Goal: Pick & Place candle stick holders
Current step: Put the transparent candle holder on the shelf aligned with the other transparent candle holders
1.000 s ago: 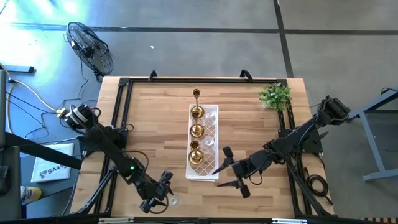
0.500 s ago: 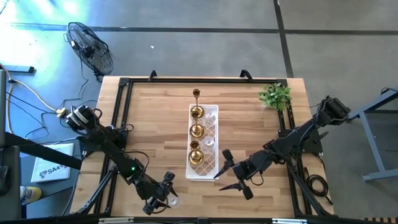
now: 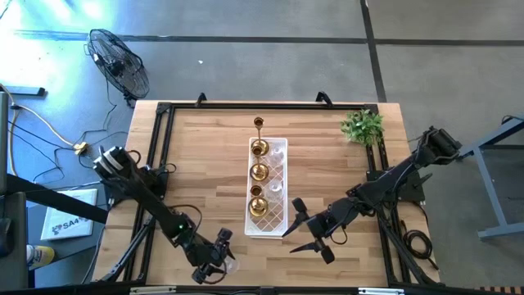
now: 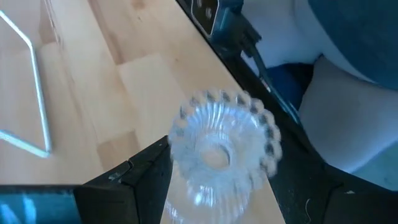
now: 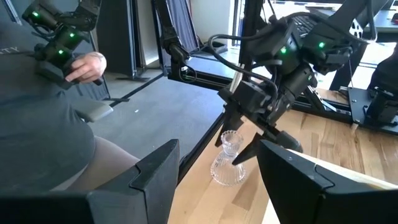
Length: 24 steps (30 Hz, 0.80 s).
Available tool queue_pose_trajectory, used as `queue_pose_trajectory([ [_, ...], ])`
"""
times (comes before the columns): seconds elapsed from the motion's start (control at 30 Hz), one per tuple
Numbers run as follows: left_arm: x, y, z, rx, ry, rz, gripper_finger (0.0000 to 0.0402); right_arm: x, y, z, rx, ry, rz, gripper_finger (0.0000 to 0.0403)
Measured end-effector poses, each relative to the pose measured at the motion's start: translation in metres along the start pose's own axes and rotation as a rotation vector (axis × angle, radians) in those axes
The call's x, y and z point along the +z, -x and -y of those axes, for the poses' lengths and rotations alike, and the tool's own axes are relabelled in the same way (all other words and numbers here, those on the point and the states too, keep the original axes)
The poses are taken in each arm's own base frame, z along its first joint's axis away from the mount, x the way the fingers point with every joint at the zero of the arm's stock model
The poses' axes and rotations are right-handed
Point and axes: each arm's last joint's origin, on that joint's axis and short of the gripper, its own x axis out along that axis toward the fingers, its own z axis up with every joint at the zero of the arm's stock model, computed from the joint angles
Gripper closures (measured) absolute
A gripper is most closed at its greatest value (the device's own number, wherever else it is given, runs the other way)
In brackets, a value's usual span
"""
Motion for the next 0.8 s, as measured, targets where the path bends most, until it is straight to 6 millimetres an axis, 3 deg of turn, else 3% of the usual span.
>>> queue_pose_trajectory([
  [0.8,0.0073,-0.0033,-0.0094,0.087,-0.027,0.081,0.0163,-0.0006,-0.0002,0.0045,-0.014,0.004,-0.007,0.0194],
])
